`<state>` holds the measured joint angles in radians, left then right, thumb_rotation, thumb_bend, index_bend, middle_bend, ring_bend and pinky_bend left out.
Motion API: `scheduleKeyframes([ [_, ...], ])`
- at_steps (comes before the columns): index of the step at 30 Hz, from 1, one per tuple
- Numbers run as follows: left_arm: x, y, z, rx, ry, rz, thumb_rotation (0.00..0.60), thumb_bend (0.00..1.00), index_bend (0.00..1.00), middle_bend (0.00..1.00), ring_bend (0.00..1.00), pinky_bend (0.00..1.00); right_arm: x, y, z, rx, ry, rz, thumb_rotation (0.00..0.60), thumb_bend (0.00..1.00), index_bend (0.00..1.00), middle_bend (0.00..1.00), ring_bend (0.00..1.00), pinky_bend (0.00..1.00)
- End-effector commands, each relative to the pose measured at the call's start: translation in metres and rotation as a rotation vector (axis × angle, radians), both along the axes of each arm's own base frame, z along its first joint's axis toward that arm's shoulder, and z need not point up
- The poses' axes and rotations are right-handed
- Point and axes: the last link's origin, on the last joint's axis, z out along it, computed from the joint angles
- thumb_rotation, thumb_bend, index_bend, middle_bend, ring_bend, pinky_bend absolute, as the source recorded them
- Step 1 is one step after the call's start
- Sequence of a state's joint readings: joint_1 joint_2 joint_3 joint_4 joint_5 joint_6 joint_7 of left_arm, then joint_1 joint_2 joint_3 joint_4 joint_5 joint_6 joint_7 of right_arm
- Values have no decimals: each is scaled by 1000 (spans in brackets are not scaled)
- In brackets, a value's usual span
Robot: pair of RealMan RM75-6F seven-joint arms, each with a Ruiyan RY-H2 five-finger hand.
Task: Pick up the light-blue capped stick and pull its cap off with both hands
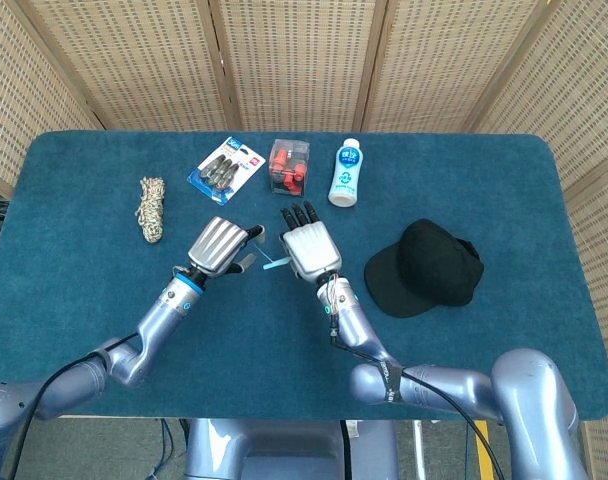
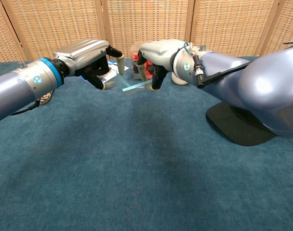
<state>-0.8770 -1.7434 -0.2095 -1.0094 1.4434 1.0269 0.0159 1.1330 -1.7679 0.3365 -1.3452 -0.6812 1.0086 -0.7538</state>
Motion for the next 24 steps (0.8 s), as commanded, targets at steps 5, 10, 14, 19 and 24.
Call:
scheduleKeyframes([
  [5,2,0,-4,-5,-14,-2,600,377,513,1000,1000,1000,-3,-1,2,-2,4,-4,600,672,649,103,0,0],
  [10,3,0,-8,-6,-19,0,600,411,549,1000,1000,1000,-3,-1,4,-6,4,-1,600,672,649,103,0,0],
  [14,5,0,-10,-5,-27,-2,600,449,590,1000,1000,1000,-3,-1,6,-6,1,1,600,672,649,105,0,0],
  [19,7,0,-13,4,-27,-6,600,514,639,1000,1000,1000,-4,-1,6,-6,0,2,600,672,649,106,0,0],
  [24,7,1,-13,14,-40,0,600,631,705,1000,1000,1000,-7,-3,9,-13,2,1,600,672,649,107,0,0],
])
